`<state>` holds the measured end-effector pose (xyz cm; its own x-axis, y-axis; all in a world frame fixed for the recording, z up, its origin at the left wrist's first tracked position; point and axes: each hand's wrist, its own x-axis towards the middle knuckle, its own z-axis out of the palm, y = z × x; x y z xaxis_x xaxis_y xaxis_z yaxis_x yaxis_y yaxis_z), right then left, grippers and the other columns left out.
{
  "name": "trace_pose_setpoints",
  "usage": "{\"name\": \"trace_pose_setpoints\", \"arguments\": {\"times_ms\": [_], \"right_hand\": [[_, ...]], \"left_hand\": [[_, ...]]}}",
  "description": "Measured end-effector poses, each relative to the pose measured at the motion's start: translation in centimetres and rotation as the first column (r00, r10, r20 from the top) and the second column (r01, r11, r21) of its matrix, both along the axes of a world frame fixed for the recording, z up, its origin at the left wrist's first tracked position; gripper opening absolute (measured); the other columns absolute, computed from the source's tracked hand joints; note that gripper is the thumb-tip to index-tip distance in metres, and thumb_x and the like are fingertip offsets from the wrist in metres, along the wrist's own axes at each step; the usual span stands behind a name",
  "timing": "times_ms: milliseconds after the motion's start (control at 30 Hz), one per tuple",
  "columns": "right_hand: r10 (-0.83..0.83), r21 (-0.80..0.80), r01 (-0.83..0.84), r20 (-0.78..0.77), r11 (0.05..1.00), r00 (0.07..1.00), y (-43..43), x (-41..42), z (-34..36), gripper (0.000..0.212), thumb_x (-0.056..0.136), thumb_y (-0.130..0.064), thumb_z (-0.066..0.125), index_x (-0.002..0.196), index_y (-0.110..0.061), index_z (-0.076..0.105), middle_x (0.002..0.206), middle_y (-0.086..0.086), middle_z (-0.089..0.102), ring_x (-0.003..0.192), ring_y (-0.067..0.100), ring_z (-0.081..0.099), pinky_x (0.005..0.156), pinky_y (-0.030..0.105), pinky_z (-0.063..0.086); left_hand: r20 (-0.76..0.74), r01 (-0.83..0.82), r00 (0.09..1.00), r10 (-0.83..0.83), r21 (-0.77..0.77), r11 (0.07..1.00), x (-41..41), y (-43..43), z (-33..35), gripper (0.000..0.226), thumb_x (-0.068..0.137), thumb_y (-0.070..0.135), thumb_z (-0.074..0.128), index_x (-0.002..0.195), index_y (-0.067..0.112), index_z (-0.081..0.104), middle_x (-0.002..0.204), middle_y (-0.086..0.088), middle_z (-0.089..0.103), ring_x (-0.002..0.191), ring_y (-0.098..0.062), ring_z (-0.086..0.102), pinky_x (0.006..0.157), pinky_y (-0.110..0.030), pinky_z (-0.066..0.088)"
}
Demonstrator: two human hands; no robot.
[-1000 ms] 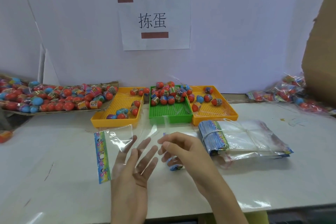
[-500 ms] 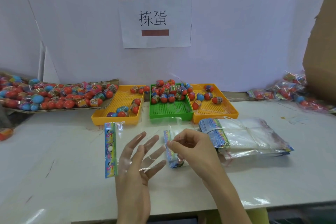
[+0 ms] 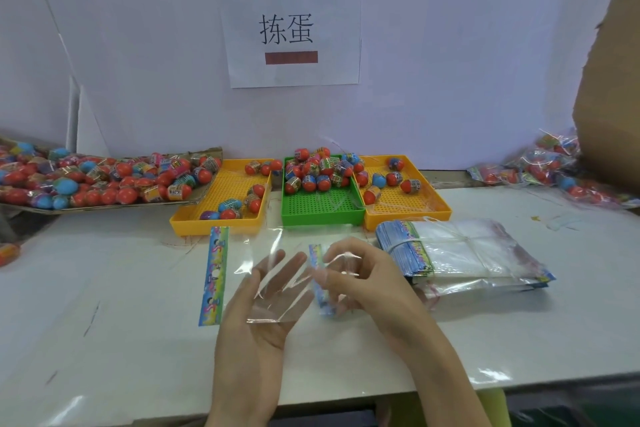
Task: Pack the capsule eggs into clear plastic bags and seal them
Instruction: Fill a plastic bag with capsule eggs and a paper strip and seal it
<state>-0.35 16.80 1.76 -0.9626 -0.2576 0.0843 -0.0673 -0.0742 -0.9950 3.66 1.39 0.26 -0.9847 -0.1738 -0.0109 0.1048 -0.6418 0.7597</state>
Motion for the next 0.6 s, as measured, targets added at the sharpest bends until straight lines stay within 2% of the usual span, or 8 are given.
{"name": "trace_pose_setpoints", "arguments": {"times_ms": [100, 167, 233, 333, 433, 500, 600], "right_hand": [[-0.007, 0.023, 0.006, 0.028, 1.0, 1.0, -0.3, 0.12, 0.0, 0.022, 0.075, -0.028, 0.085, 0.089, -0.02, 0.071, 0.077, 0.004, 0.066, 0.058, 0.016, 0.06, 0.054, 0.027, 0.051], [-0.067, 0.033, 0.067, 0.007, 0.997, 0.998, -0.35, 0.06, 0.0, 0.017, 0.078, -0.025, 0.086, 0.081, -0.018, 0.07, 0.07, 0.002, 0.066, 0.054, 0.014, 0.059, 0.054, 0.03, 0.052], [-0.108, 0.027, 0.108, -0.011, 0.994, 0.994, -0.15, -0.02, -0.03, 0.02, 0.077, -0.021, 0.087, 0.072, -0.02, 0.069, 0.064, 0.0, 0.065, 0.052, 0.013, 0.058, 0.051, 0.026, 0.049], [-0.053, 0.037, 0.054, -0.032, 0.998, 0.998, -0.03, 0.12, 0.0, 0.022, 0.069, -0.02, 0.088, 0.067, -0.023, 0.067, 0.064, -0.001, 0.065, 0.053, 0.013, 0.058, 0.051, 0.023, 0.048], [-0.036, 0.067, 0.038, -0.035, 0.997, 0.999, -0.37, 0.21, -0.16, 0.023, 0.07, -0.016, 0.088, 0.067, -0.023, 0.066, 0.074, 0.01, 0.07, 0.06, 0.018, 0.061, 0.054, 0.027, 0.049], [-0.073, 0.068, 0.075, -0.03, 0.995, 0.997, -0.53, 0.16, -0.16, 0.024, 0.073, -0.015, 0.089, 0.068, -0.022, 0.067, 0.076, 0.015, 0.068, 0.056, 0.014, 0.06, 0.052, 0.025, 0.047], [-0.118, 0.07, 0.119, -0.019, 0.99, 0.993, -0.58, 0.15, 0.0, 0.023, 0.077, -0.015, 0.087, 0.075, -0.011, 0.065, 0.067, 0.003, 0.062, 0.048, 0.01, 0.054, 0.045, 0.021, 0.043]], "left_hand": [[-0.01, -0.003, 1.0, 0.003, -0.054, 0.999, 0.04, 0.28, -0.01, 0.035, 0.09, 0.03, 0.051, 0.1, 0.013, 0.081, 0.118, -0.018, 0.073, 0.112, -0.03, 0.07, 0.092, -0.046, 0.049], [-0.023, 0.008, 1.0, -0.01, -0.098, 0.995, 0.09, 0.39, 0.01, 0.037, 0.089, 0.033, 0.051, 0.103, 0.017, 0.081, 0.119, -0.015, 0.074, 0.115, -0.026, 0.07, 0.093, -0.046, 0.047], [-0.033, 0.01, 0.999, -0.014, -0.128, 0.992, 0.09, 0.36, 0.04, 0.038, 0.089, 0.036, 0.051, 0.109, 0.02, 0.079, 0.12, -0.012, 0.074, 0.116, -0.023, 0.069, 0.093, -0.043, 0.05], [-0.044, 0.03, 0.998, -0.034, -0.089, 0.996, -0.12, 0.16, -0.2, 0.039, 0.092, 0.034, 0.048, 0.111, 0.018, 0.078, 0.121, -0.015, 0.073, 0.116, -0.026, 0.069, 0.095, -0.042, 0.053], [-0.037, 0.063, 0.997, -0.067, -0.104, 0.993, -0.2, 0.13, -0.31, 0.04, 0.092, 0.033, 0.046, 0.11, 0.018, 0.079, 0.122, -0.014, 0.073, 0.115, -0.027, 0.069, 0.095, -0.044, 0.048], [-0.018, 0.073, 0.997, -0.075, -0.1, 0.992, -0.25, 0.18, -0.45, 0.04, 0.09, 0.032, 0.047, 0.108, 0.016, 0.08, 0.122, -0.014, 0.072, 0.116, -0.027, 0.069, 0.094, -0.045, 0.048], [-0.011, 0.08, 0.997, -0.081, -0.09, 0.993, -0.29, 0.17, -0.41, 0.04, 0.09, 0.032, 0.047, 0.106, 0.017, 0.08, 0.122, -0.013, 0.072, 0.115, -0.026, 0.069, 0.091, -0.043, 0.049]]}}
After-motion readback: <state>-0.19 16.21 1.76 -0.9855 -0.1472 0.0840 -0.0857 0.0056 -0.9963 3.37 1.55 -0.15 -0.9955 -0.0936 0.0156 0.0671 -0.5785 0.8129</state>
